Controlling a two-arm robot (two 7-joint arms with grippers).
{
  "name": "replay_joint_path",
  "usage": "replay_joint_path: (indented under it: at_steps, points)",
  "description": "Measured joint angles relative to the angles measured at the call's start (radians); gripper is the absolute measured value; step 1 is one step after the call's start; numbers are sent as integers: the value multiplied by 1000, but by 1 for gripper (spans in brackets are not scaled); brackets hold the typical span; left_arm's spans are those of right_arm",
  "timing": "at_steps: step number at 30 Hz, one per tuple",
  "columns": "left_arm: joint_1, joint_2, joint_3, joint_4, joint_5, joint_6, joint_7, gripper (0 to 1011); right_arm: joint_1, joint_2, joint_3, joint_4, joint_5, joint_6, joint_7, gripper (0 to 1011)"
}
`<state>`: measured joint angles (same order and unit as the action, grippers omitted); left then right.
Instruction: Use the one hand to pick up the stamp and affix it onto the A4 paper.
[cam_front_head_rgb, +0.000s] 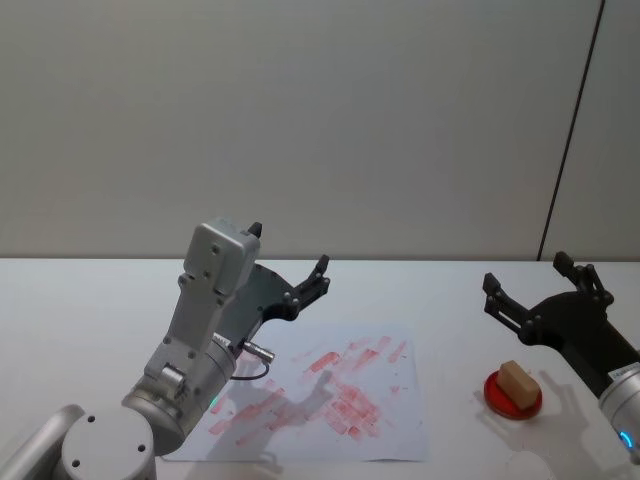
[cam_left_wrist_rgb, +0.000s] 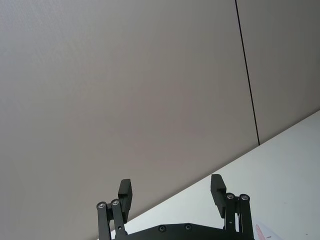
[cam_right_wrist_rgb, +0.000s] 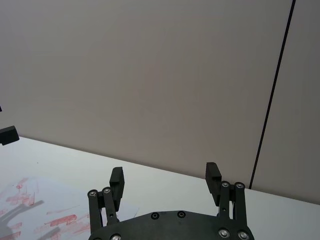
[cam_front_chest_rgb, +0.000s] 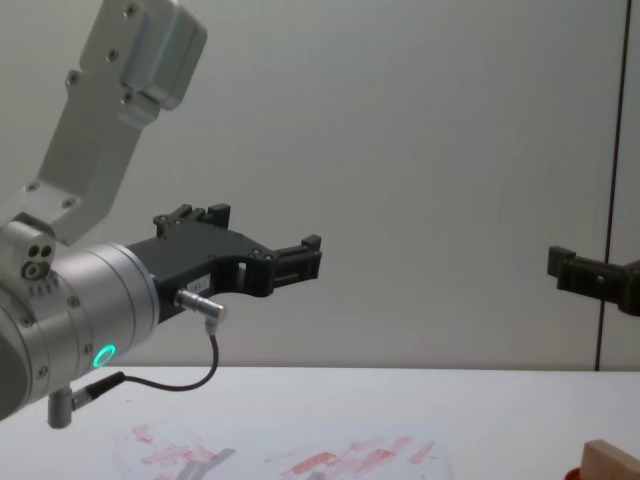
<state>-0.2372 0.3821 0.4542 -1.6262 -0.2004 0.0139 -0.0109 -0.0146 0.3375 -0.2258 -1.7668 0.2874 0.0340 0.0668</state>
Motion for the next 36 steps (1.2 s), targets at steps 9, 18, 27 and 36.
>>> replay_joint_path:
  at_steps: [9,18,27,36]
  points:
    - [0,0,0,0,0,0,0,1002,0,0,0,0,0,0,0,1001]
    - [0,0,0,0,0,0,0,1003,0,0,0,0,0,0,0,1001]
    - [0,0,0,0,0,0,0,1002,6,1,2,14,-7,3,15,1001]
    - [0,0,0,0,0,0,0,1003,17,16,9,58,-27,35,69,1001]
